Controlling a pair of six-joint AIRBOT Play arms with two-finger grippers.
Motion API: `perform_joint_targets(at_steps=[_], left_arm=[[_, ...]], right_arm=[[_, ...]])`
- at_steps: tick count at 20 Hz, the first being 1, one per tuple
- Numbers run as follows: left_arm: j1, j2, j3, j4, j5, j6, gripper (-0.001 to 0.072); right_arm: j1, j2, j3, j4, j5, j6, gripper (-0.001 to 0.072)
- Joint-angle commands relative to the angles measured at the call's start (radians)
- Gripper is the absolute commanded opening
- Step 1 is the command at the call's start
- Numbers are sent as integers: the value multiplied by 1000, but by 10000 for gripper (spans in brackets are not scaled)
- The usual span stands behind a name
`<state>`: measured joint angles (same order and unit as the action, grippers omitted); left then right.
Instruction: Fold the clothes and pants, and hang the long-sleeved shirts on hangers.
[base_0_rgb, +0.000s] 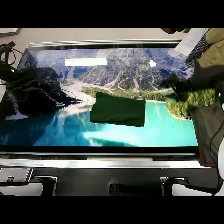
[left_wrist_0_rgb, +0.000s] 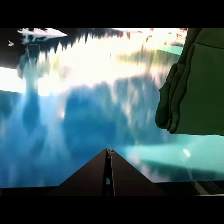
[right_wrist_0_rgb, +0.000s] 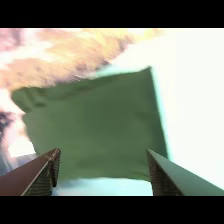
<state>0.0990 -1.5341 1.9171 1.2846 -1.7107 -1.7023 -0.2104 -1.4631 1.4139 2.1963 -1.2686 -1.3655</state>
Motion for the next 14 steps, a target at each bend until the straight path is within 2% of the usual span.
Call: perform_joint_targets(at_steps=[1,3,5,11,12,14], left_arm=[[1,-1,0,0,2,5,16],[1,-1,0,3,2,5,16],[1,-1,0,11,2,22,16],[1,-5,0,11,2,38,16],[1,-6,0,11,2,38,16],[1,-8,0,11,2,38,16]], right_arm=[[-96,-10,-251,153,37,-234,612],[-84,-31,-364,227,96,-315,608],[-53,-62,-417,265,146,-355,584],[98,-157,-418,288,314,-340,525],[113,-160,-418,290,336,-340,482],[137,-160,-414,291,370,-340,477]])
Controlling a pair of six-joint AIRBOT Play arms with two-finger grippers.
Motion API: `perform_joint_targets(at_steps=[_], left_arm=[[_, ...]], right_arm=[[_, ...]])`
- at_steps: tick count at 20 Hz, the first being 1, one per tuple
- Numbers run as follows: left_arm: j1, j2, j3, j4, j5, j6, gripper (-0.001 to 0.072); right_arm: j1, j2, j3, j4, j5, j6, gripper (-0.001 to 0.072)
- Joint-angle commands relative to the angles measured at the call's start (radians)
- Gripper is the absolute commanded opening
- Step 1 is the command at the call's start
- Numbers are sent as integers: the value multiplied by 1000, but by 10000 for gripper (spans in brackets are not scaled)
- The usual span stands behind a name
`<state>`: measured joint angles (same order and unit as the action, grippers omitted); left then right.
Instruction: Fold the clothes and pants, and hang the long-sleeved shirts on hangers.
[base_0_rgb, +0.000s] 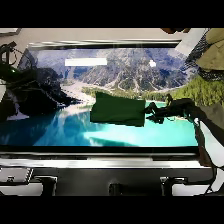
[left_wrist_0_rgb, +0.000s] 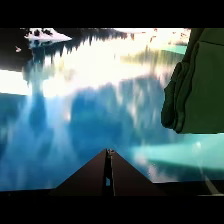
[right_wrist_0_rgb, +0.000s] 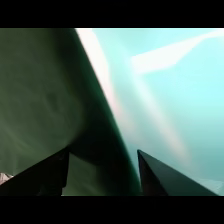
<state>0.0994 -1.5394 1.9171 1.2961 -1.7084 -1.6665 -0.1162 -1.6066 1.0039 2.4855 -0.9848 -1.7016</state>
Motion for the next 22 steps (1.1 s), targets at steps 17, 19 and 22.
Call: perform_joint_targets(at_steps=[17,19,22], left_arm=[[1,-3,0,-1,-1,2,16],[1,-3,0,-1,-1,2,16],[1,-3,0,0,-1,3,16]], right_arm=[[-24,32,377,-67,32,311,24],[-63,32,486,-165,37,415,24],[-146,32,603,-265,38,523,24]])
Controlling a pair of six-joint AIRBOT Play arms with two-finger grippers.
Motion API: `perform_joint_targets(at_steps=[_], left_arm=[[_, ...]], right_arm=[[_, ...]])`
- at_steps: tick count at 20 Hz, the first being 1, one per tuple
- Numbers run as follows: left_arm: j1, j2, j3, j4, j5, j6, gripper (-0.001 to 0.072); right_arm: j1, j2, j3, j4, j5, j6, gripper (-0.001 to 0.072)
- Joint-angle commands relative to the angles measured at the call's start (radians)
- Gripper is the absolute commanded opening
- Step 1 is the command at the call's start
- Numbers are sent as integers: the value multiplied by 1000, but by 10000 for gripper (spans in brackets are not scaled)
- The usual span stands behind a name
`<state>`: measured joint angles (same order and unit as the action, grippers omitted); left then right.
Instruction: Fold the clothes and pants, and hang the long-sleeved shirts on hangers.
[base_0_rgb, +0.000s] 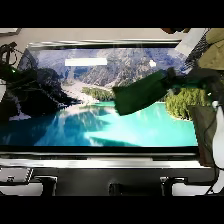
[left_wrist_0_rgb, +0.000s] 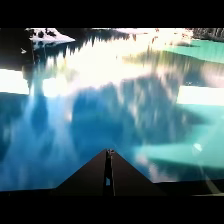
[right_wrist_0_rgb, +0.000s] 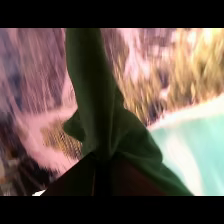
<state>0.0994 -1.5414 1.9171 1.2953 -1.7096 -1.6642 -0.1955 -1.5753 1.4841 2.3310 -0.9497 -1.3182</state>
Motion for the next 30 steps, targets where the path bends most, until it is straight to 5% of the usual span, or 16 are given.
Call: perform_joint_targets(at_steps=[1,8,16,20,30], left_arm=[[1,-1,0,0,0,0,16],[1,-1,0,0,0,0,16],[1,-1,0,0,0,0,16],[1,-1,0,0,0,0,16],[1,-1,0,0,0,0,16]], right_arm=[[-98,1,147,-125,6,169,24],[-301,13,219,-304,17,507,24],[-343,109,219,-788,-94,1045,24],[-343,151,219,-917,-229,1132,24],[-343,222,219,-1026,-420,1127,25]])
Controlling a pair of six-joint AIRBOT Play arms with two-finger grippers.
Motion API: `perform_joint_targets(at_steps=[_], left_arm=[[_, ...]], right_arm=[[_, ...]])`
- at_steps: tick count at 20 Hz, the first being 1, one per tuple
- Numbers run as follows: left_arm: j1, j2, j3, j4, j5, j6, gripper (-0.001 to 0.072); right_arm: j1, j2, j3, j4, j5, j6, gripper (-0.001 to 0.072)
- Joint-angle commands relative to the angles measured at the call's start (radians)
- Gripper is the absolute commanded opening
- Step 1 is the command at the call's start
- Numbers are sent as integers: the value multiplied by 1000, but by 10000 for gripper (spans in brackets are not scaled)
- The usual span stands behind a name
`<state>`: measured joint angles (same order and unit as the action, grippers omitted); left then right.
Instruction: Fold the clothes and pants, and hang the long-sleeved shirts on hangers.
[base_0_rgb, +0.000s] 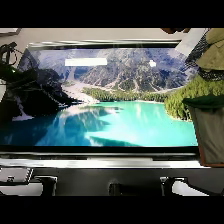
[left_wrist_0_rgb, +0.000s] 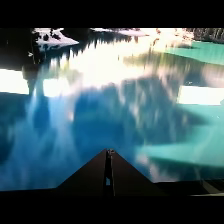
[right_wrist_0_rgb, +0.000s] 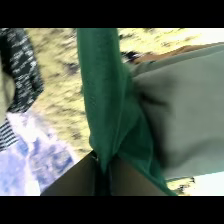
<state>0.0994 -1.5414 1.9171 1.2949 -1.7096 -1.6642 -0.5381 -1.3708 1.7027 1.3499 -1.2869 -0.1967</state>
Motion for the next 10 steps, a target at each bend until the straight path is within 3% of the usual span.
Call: perform_joint_targets(at_steps=[1,6,10], left_arm=[[1,-1,0,0,0,0,16],[1,-1,-1,0,0,0,16],[1,-1,-10,0,0,0,16]], right_arm=[[-1,24,1,-53,-114,6,25],[0,31,-4,-103,-282,-19,27],[-1,27,-141,-166,-365,-141,26]])
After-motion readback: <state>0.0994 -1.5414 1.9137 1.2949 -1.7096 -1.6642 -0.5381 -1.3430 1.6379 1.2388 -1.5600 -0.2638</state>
